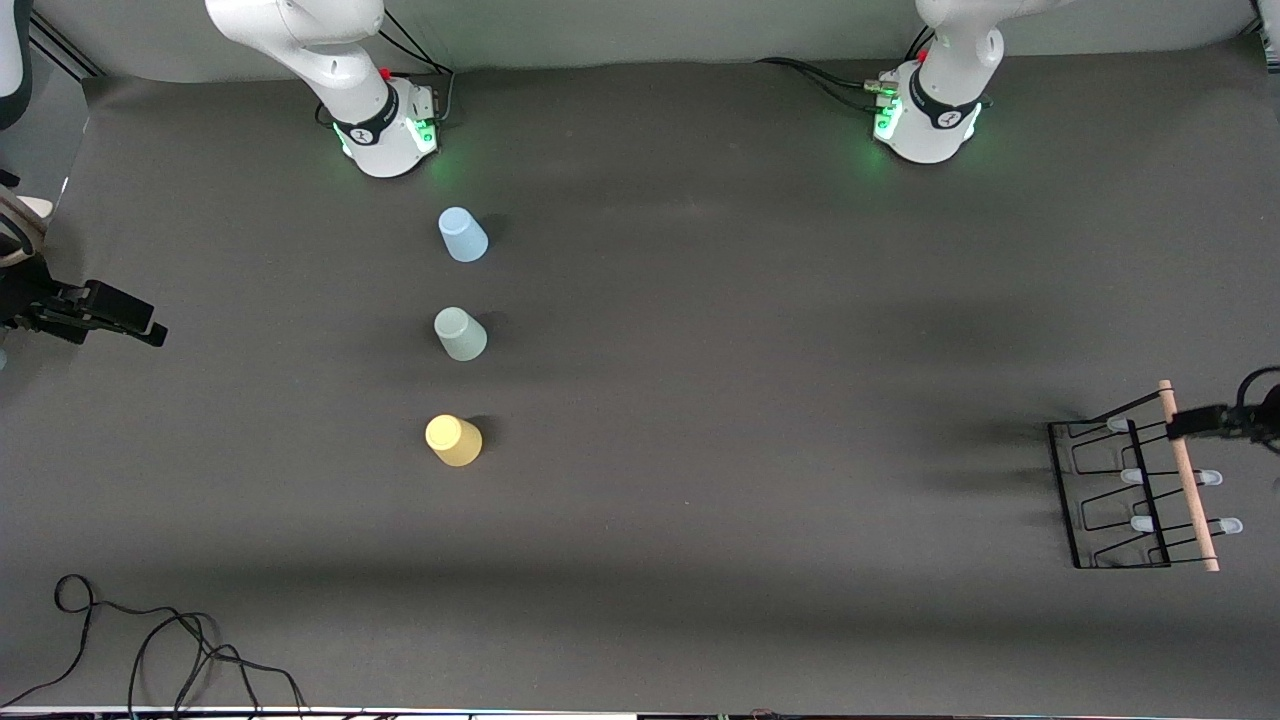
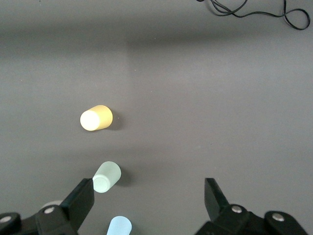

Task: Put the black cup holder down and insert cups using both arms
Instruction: 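Reach the left gripper to the rack's wooden handle and grasp it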

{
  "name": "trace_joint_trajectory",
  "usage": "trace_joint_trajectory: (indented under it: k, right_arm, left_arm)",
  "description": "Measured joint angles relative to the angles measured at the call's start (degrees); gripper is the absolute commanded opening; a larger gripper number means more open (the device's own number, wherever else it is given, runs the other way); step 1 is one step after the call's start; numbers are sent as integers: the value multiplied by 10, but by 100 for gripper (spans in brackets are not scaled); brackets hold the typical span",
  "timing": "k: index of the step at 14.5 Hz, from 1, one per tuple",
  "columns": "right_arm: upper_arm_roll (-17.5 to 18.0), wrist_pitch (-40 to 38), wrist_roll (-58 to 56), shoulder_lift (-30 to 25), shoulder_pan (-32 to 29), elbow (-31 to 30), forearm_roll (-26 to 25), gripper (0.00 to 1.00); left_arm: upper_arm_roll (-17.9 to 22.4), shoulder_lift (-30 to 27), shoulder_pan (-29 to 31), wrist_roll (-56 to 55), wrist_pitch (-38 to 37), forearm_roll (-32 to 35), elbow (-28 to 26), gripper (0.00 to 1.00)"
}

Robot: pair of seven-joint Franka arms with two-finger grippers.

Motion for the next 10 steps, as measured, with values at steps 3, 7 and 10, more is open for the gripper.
trace_joint_trajectory:
  k: [3,7,10]
  right_arm:
    - [0,-2,0,1,0,0,0,100]
    - [0,-3,0,1,0,1,0,100]
    - [0,-3,0,1,0,1,0,100]
  left_arm:
    - [-1,39,0,1,34,14,3,76]
    - [0,63,12,17,63,33,4,75]
    - [1,72,33,40,72,33,4,30]
